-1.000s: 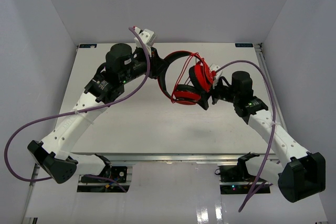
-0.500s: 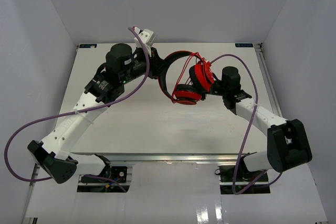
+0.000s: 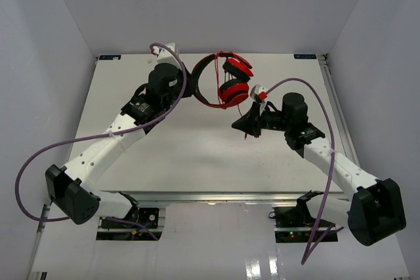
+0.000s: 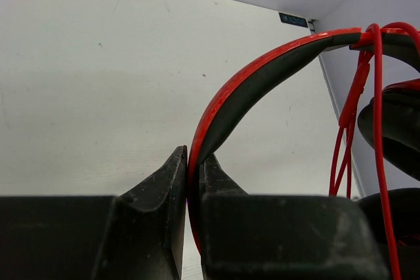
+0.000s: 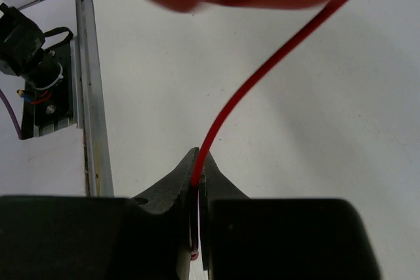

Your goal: Wrap the headphones

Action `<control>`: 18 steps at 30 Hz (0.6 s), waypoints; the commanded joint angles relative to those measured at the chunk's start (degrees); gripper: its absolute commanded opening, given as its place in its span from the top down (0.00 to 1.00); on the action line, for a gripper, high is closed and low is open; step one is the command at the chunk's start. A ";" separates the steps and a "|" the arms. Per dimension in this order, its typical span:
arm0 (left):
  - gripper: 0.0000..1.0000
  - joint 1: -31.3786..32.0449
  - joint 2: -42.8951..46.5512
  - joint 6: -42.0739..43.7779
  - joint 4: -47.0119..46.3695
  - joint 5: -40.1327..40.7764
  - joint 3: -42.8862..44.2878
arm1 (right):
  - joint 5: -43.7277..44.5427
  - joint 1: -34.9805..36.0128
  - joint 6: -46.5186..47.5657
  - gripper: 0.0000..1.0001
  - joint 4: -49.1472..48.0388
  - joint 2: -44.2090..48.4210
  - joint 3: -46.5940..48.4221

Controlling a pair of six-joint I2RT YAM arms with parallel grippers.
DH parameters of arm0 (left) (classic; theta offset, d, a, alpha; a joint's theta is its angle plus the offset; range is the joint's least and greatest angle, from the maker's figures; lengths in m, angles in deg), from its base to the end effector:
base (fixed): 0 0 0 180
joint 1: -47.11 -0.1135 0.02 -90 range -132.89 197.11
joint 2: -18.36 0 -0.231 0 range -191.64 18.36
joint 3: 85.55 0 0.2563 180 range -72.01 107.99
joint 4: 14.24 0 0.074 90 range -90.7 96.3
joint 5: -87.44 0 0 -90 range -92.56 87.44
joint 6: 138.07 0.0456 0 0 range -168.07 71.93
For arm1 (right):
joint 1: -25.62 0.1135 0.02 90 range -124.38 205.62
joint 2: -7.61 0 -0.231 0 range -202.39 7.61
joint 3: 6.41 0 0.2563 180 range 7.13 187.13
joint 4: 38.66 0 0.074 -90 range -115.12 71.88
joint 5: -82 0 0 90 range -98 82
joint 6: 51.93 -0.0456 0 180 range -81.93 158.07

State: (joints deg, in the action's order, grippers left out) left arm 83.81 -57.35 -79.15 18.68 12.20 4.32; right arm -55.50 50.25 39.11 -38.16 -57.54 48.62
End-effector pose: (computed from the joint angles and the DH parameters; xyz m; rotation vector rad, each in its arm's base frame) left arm 0.2662 -0.1839 0.3621 -0.0838 1.9246 -0.5601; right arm 0.2389 0.1465 0.2588 -0.9811 1.5168 1.0187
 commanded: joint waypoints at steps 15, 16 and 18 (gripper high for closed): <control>1.00 0.93 -23.18 -14.05 7.46 13.70 -2.97 | 19.07 6.45 22.76 0.92 23.41 -21.99 9.64; 1.00 1.00 -24.28 -13.49 7.19 13.57 -3.40 | 19.20 6.53 22.96 0.92 23.41 -23.30 9.63; 1.00 1.24 -26.69 -12.58 7.04 13.25 -3.44 | 19.18 6.62 23.25 0.92 23.67 -26.04 10.13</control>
State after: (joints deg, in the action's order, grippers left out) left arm 84.72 -82.36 -92.88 26.69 23.93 1.81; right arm -37.83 56.26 58.78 -16.91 -79.98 56.91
